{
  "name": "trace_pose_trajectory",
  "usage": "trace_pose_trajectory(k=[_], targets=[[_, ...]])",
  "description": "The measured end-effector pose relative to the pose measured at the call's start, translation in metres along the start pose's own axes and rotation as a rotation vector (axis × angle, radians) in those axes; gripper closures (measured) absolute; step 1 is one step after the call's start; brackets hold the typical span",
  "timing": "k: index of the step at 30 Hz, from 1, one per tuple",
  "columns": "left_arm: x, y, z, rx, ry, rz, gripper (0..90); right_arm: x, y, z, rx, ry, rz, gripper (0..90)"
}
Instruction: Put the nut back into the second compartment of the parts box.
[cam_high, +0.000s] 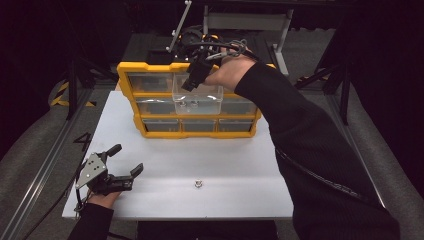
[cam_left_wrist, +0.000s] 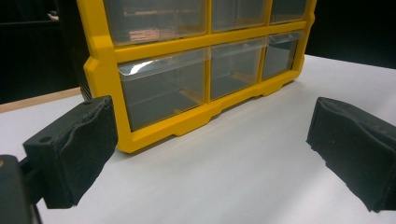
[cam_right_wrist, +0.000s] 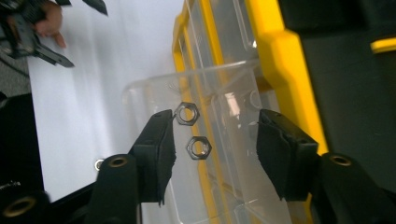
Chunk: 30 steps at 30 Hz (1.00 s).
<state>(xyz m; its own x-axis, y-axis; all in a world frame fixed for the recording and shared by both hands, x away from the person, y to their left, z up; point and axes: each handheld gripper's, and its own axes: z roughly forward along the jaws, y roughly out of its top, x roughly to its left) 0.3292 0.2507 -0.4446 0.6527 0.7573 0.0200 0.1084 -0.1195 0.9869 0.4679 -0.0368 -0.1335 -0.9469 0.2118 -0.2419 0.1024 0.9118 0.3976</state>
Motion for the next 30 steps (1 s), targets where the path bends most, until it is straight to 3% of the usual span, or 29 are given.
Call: trace_pose_trajectory(k=[5, 11, 21, 30], targets=[[0.0, 0.0, 0.0, 0.007, -0.004, 0.0, 2.6, 0.022, -0.007, -0.021, -0.04, -0.008, -0.025, 37.1], [-0.001, 0.0, 0.001, -0.001, 0.0, -0.002, 2.6, 0.044, -0.024, -0.021, -0.065, 0.003, -0.044, 29.8], [-0.002, 0.0, 0.002, 0.0, 0.0, -0.005, 2.6, 0.078, -0.06, 0.006, -0.087, 0.032, -0.057, 19.3], [-0.002, 0.0, 0.002, 0.001, 0.001, -0.005, 2.5, 0.094, -0.082, 0.043, -0.043, 0.08, -0.051, 18.0]])
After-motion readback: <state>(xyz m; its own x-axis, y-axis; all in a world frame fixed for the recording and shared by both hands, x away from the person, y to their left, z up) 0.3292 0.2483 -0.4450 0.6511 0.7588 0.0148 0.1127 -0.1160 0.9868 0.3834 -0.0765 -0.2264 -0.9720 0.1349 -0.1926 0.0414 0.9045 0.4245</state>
